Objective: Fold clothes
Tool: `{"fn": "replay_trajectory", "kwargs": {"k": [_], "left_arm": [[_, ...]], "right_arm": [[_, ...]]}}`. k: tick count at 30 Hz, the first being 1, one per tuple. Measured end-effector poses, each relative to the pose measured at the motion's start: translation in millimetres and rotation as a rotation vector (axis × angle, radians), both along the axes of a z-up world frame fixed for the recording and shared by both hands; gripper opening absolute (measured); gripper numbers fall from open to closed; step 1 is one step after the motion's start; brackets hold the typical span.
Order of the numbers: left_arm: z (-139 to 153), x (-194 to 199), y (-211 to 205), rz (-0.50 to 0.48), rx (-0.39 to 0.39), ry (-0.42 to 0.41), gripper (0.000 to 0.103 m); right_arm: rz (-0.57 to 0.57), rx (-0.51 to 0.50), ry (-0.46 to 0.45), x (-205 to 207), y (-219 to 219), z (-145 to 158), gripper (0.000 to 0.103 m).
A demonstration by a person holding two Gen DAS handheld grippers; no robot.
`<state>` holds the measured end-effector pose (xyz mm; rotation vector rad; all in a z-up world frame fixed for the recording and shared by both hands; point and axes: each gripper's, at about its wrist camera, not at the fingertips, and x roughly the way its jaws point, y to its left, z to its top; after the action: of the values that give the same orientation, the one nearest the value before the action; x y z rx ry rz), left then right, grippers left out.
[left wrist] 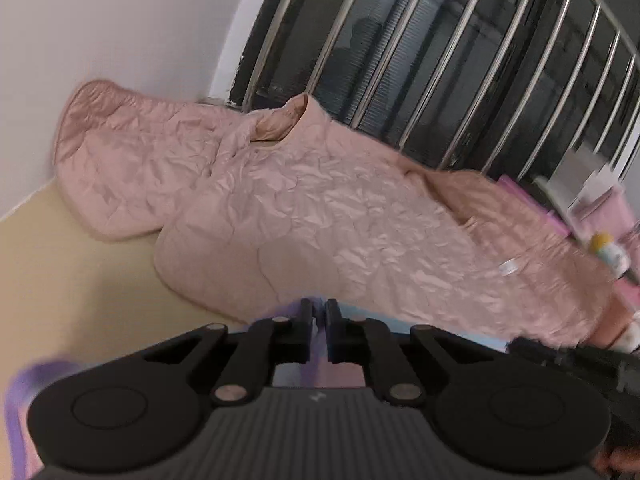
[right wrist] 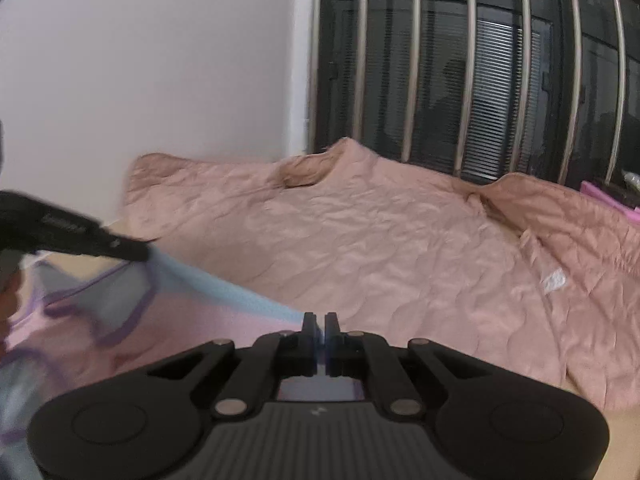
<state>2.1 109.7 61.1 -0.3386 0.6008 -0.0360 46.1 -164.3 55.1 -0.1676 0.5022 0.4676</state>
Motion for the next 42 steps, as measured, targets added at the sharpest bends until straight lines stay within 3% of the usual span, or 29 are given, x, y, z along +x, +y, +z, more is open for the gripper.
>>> {"fn": "replay_trajectory", "kwargs": {"k": [3,4,5,7,12,15,18,20,22,23,24,25,28,34,38,42], "left_arm": [[1.7,6.2,2.5,0.009,0.043,0.009,0.056],[1.9,5.7,4.5,0.009,0.057,0.009,0.061],[0.4,-4.5,10.9,-0.001,0.07,0.001,0.061],[-4.6,-12.1,22.9,0.01,0.109,0.025,0.062],[-18.4,-14.1,41.3,0.037,0.194,0.101,0.062],[-24.5,-1.4,27.1,-0.006,0.215,0.12,0.063],[-30.6,11.4,13.0,-0.049,0.236,0.14,0.068],[-34.7,19.4,4.2,-0.073,0.25,0.152,0.061],[-39.9,22.2,1.4,-0.053,0.268,0.159,0.034],[-41.1,21.3,2.4,-0.04,0.274,0.154,0.025],[-41.2,19.7,5.0,-0.04,0.267,0.15,0.007],[-41.3,18.2,7.6,-0.039,0.259,0.146,0.002],[-39.3,10.8,15.1,-0.026,0.219,0.091,0.001],[0.4,14.6,-1.4,-0.016,0.274,-0.069,0.001],[22.1,38.6,-9.3,-0.039,0.268,-0.113,0.001],[30.5,76.8,-14.9,-0.048,0.291,-0.112,0.001]], "right_arm": [[-0.072,-0.046,0.028,23.9,-1.3,-5.2,0.015],[-0.071,-0.028,0.044,23.3,-7.9,-4.8,0.021],[-0.063,0.003,0.054,20.7,-17.4,-4.5,0.03],[-0.056,0.037,0.082,13.7,-38.7,-8.1,0.036],[-0.093,0.065,0.162,13.1,-74.5,-25.1,0.036],[-0.015,0.143,0.225,17.0,-70.5,-31.2,0.036],[-0.002,0.109,0.24,25.2,-51.5,-40.1,0.045],[-0.009,0.085,0.242,27.4,-41.1,-44.5,0.044],[-0.007,0.072,0.245,25.8,-35.5,-48.4,0.042],[-0.018,0.058,0.231,24.2,-33.7,-49.1,0.025],[-0.029,0.044,0.216,22.6,-31.9,-49.6,0.01],[-0.032,0.039,0.213,21.7,-31.4,-49.2,0.001],[-0.041,0.026,0.175,14.7,-30.1,-45.3,0.001],[-0.144,0.03,-0.011,0.8,-38.2,-15.8,0.001],[-0.169,0.022,-0.077,15.0,-45.6,4.7,0.001],[-0.184,0.004,-0.107,55.4,-51.9,18.1,0.001]]}}
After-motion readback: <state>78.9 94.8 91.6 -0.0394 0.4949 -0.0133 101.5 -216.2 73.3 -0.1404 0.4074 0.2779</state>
